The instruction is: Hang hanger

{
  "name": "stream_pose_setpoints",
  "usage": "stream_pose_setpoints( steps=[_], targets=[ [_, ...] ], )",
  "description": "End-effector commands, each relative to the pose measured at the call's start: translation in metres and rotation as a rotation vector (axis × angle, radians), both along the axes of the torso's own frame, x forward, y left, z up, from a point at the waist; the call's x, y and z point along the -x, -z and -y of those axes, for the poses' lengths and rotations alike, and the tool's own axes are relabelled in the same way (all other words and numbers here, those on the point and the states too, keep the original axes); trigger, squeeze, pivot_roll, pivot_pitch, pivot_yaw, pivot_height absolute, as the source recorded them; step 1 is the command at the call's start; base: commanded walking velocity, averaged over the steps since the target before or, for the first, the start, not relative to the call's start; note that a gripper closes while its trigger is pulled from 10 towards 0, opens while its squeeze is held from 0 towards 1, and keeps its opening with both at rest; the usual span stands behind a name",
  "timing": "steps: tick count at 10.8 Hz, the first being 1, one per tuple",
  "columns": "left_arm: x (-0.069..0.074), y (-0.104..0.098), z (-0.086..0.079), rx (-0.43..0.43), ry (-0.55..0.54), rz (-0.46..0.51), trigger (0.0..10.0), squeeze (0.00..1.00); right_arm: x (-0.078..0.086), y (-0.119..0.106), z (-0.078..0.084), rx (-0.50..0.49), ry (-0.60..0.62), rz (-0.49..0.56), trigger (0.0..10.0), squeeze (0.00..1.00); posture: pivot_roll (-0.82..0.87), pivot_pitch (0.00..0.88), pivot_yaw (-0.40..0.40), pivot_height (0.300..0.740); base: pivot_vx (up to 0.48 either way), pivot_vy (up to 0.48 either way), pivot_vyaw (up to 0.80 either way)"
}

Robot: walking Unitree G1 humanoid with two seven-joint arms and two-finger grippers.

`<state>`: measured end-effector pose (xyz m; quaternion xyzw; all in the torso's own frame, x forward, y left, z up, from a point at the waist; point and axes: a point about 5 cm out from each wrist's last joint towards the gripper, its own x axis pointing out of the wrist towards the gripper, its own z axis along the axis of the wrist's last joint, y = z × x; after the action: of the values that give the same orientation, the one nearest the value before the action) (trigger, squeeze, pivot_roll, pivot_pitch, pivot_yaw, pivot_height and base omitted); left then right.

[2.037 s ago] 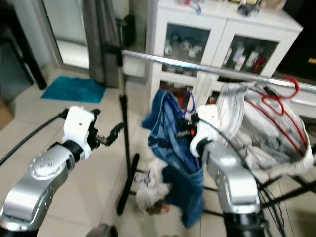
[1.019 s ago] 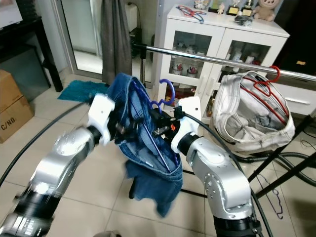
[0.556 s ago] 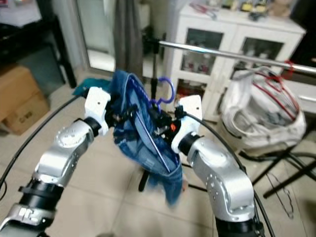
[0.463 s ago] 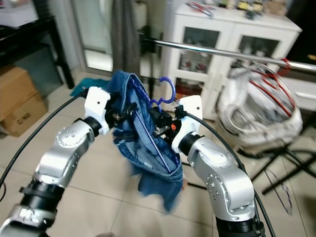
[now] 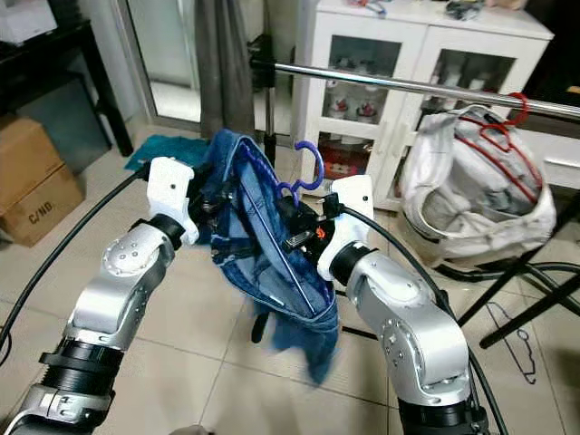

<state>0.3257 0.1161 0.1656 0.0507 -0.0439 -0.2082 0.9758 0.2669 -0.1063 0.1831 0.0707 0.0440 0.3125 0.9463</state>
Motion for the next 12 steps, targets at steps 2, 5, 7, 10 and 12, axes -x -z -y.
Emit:
stream_pose_setpoints(
  steps=[2,5,7,10,12],
  targets=[
    [0.002,-0.002,0.001,0.001,0.017,0.009,0.0,0.0,0.0,-0.004,0.002,-0.013,0.009,0.021,0.0,0.0,0.04,0.0,-0.02,0.74,0.0,0.0,0.0],
    [0.001,0.007,0.006,-0.01,0.08,-0.049,0.0,0.0,-0.001,-0.006,0.002,-0.015,0.003,0.025,0.0,0.0,0.04,0.0,-0.018,0.74,0.0,0.0,0.0],
    [-0.009,0.008,-0.005,-0.016,0.028,-0.082,0.0,0.0,-0.001,-0.008,0.001,-0.016,-0.006,0.032,0.0,0.0,0.03,0.0,-0.019,0.74,0.0,0.0,0.0],
    [-0.017,0.003,-0.018,-0.017,0.005,-0.082,0.0,0.0,-0.001,-0.012,0.0,-0.011,-0.028,0.043,0.0,0.0,0.03,0.0,-0.015,0.74,0.0,0.0,0.0],
    [-0.027,-0.008,-0.029,-0.033,-0.005,-0.06,0.0,0.0,0.001,-0.012,0.0,0.02,-0.051,0.04,0.0,0.0,0.03,0.0,-0.012,0.74,0.0,0.0,0.0]
  ],
)
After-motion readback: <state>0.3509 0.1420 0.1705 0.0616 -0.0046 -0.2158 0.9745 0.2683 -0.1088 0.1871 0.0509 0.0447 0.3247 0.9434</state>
